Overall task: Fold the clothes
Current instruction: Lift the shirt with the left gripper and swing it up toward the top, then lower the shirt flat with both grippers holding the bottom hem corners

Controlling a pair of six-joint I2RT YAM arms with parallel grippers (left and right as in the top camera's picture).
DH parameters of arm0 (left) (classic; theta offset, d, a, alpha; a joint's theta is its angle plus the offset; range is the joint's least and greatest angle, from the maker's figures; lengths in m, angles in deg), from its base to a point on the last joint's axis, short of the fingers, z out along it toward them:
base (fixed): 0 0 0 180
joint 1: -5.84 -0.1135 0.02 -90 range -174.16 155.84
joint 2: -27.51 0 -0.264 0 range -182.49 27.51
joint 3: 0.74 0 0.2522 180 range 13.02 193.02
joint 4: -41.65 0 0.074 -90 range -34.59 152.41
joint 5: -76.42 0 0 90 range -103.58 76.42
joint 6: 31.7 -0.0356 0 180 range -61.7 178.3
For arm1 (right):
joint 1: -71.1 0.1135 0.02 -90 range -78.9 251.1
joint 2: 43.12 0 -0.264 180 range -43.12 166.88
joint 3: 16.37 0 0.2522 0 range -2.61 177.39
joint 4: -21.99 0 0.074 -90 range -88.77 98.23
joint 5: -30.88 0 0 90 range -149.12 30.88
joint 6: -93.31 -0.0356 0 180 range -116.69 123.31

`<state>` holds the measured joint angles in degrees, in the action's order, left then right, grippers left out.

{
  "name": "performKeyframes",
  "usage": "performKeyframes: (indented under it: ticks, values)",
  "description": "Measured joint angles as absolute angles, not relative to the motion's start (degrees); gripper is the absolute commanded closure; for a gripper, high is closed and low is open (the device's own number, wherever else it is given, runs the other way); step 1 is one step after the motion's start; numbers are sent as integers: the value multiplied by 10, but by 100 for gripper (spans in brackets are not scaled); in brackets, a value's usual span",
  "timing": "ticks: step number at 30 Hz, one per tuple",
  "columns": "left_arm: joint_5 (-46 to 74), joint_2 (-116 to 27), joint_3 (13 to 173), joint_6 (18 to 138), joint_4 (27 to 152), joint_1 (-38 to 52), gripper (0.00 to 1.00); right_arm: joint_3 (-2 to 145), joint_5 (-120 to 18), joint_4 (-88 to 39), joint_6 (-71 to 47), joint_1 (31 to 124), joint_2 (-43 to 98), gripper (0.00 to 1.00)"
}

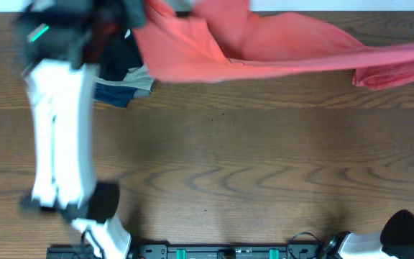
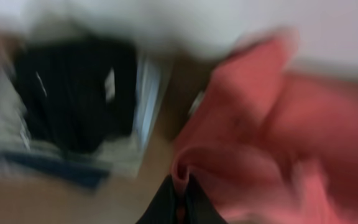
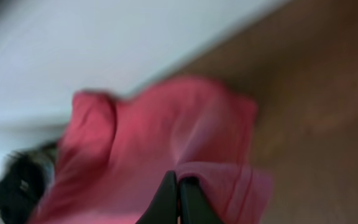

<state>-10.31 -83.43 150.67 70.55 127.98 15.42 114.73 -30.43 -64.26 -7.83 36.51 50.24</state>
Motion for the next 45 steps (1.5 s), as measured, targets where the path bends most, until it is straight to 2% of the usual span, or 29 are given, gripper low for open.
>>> performKeyframes:
  ticks: [5,11,16,21,26,38,45]
  values:
    - [-110,-908,1462,721,1363,154,94,1070,-334,-679,-57,364,519,99]
    - [-141,-814,1465,749,1476,154,94,1067,-349,-752,-29,364,514,99]
    - [-151,-735,1488,759,1477,154,94,1067,-361,-786,-16,364,514,99]
    - [-120,-714,1465,761,1477,154,94,1067,-380,-814,-9,364,506,99]
    - [-104,-667,1367,761,1477,157,94,1023,-396,-812,-5,362,463,99]
    - [-93,-423,1086,770,1477,159,94,781,-394,-739,-1,360,309,99]
    - [-92,-363,934,795,1477,159,94,671,-394,-705,6,360,262,99]
